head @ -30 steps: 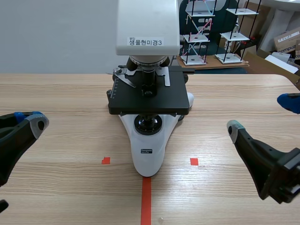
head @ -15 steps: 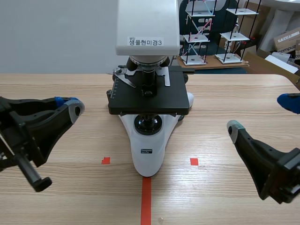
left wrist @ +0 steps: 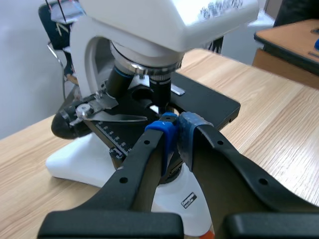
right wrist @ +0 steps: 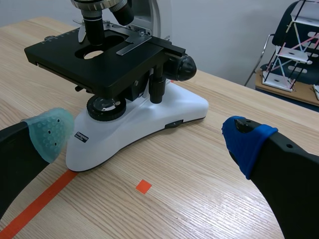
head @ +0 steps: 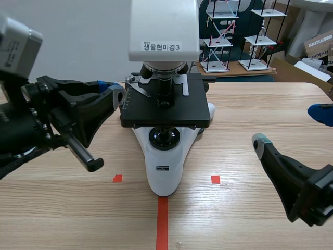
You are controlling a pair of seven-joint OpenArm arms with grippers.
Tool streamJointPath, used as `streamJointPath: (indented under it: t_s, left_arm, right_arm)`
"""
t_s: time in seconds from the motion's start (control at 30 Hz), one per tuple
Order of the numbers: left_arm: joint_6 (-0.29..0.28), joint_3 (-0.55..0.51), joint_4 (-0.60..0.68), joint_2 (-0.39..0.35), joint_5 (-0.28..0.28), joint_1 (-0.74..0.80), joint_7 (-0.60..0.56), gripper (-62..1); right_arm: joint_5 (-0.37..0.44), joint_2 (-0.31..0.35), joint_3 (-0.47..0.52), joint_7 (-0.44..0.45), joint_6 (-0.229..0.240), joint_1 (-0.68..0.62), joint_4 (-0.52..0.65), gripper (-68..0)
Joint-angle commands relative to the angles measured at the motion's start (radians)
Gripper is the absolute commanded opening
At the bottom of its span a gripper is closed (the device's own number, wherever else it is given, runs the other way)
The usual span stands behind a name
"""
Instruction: Point at the objective lens
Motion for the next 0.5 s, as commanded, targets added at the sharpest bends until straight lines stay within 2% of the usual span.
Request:
streamJointPath:
  t_s: [0.0,0.47]
  left_arm:
    - [0.014,0.013,0.006,0.016,-0.009,-0.018,0.004,-58.2]
    - [0.048,0.092,-0.075,0.039,-0.01,-0.141,0.056,-58.2]
  right_arm:
    - [0.014,0.011,0.008,0.022,0.001,-0.002,0.014,-0.4]
    - [0.014,0.011,0.008,0.022,0.001,-0.002,0.014,-0.4]
